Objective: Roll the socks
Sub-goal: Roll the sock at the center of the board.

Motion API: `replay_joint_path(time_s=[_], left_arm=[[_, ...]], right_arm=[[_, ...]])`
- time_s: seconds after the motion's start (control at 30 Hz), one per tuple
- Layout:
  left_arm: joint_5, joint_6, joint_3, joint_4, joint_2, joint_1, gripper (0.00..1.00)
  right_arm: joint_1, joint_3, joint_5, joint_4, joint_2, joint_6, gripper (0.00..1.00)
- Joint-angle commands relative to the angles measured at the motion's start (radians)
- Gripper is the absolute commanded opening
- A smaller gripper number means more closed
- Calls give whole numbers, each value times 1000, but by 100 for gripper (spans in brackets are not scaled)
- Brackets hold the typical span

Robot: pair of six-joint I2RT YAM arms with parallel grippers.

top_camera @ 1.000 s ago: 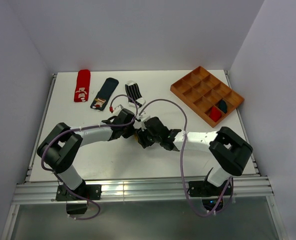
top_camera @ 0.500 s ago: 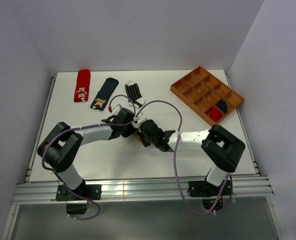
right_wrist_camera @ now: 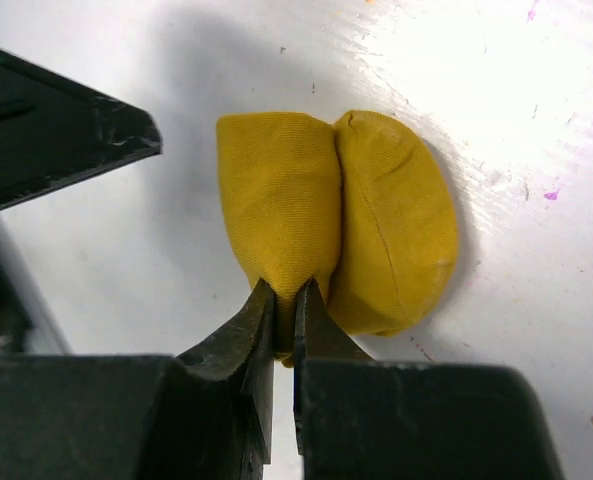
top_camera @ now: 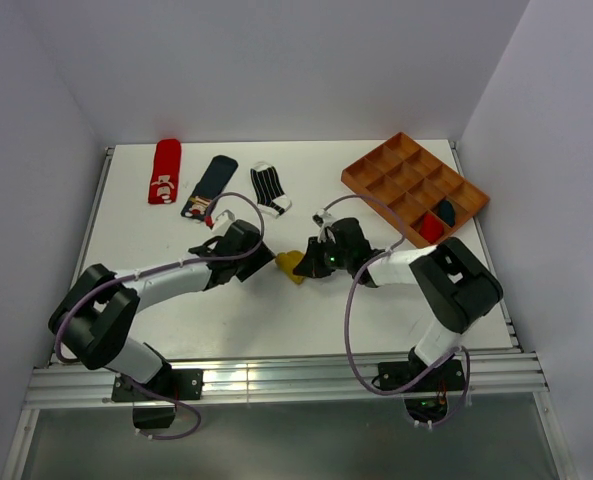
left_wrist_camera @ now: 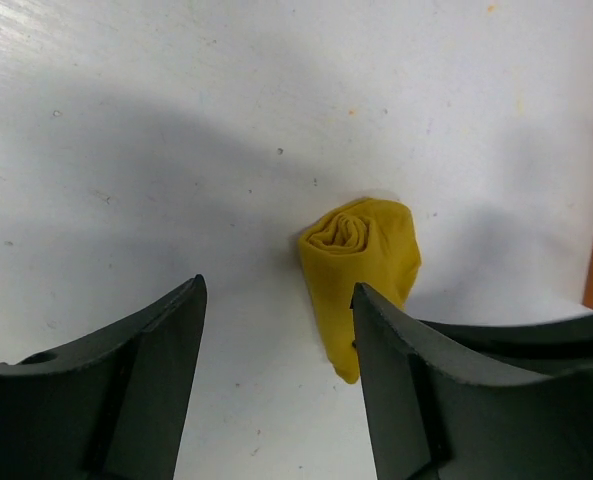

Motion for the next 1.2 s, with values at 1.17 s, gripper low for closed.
replay_joint_path(time_s=[1.17], left_arm=[[76, -19, 25, 199, 140, -33, 56]], right_arm=[[-192, -52, -402, 256, 331, 370, 0]])
